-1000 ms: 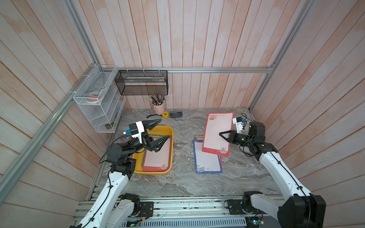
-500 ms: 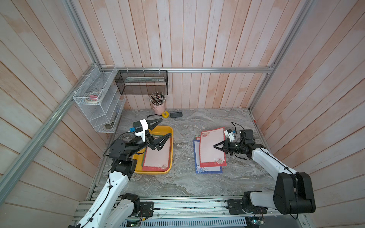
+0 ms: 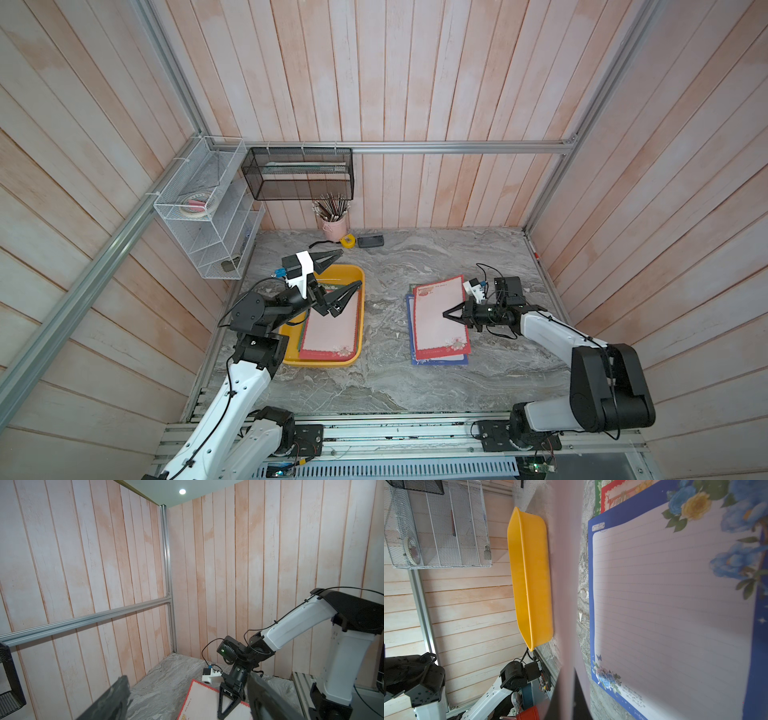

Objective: Take out the stationery paper from the storage box
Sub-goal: Place the stationery paper at the center of the board.

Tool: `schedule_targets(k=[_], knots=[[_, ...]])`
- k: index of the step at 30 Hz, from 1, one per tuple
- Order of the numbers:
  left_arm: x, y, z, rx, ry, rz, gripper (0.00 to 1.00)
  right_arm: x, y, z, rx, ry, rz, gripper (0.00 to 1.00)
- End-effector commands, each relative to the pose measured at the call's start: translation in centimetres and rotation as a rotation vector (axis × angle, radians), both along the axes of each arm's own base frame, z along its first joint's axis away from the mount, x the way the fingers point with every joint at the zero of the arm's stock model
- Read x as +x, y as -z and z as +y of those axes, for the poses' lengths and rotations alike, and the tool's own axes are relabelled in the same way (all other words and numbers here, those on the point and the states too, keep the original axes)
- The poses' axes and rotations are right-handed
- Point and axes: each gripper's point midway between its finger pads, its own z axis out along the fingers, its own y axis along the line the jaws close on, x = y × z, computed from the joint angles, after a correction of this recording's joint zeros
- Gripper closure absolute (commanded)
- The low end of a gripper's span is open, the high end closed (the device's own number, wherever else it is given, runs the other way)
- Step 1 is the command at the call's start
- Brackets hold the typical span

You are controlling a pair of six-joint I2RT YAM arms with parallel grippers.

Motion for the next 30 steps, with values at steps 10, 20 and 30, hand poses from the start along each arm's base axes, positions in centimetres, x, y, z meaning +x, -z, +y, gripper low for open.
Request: schedule_targets(k=[10, 20, 30], knots=[[-0.5, -1.3, -0.1, 0.011, -0.021, -0.048, 0.1, -0.1, 2.5, 0.1, -0.039, -0.066, 0.076, 0.91], [-0.4, -1.1, -0.3, 0.023, -0.027, -0.048, 0.1, -0.3, 3.8, -0.5, -0.074, -0.058, 0.106, 0.85], [-0.2, -0.9, -0.3, 0.028, -0.03, -0.045, 0.1, -0.4, 5.3, -2.0, -0.188, -0.05, 0.133, 0.81]])
